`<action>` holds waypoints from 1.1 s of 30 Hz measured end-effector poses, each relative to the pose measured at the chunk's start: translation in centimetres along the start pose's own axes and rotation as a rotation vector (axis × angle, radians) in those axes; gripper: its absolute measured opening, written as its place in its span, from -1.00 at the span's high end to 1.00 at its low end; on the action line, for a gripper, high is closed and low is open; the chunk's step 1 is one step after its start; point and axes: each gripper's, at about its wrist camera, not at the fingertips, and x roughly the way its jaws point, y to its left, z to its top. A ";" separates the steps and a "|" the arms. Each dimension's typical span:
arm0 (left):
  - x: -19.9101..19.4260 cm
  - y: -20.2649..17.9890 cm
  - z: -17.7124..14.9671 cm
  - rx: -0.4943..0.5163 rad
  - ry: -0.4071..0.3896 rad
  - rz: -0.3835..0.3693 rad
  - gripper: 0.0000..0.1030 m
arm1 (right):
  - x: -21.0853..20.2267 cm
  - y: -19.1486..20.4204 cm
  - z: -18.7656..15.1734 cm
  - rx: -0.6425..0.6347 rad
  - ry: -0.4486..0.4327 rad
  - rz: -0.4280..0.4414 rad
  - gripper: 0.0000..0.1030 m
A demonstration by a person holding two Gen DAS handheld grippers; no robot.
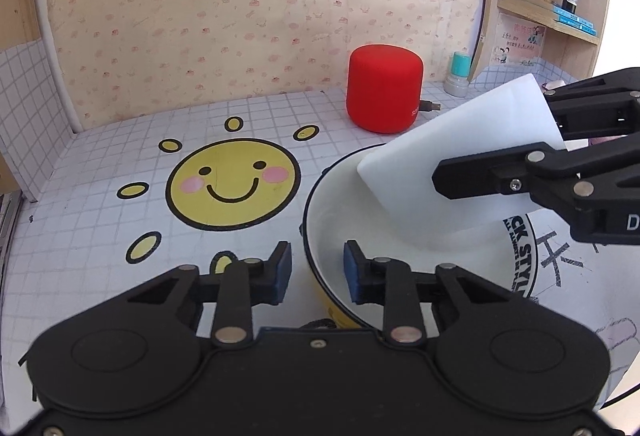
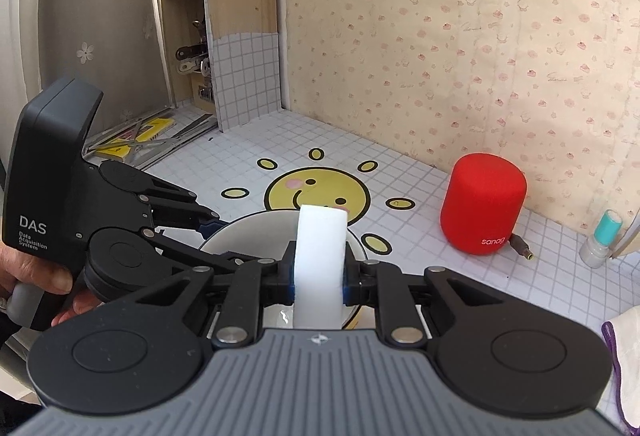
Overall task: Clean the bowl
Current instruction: 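Wipe the sponge along the bowl rim with the right gripper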
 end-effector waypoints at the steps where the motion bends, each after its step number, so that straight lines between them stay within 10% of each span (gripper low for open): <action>1: 0.0 0.0 0.1 -0.007 0.002 0.000 0.64 | -0.1 0.0 0.0 0.004 -0.005 0.000 0.61; 33: 0.5 -0.6 0.4 0.011 -0.003 0.019 0.63 | 1.2 -1.5 1.6 0.156 -0.090 0.079 0.60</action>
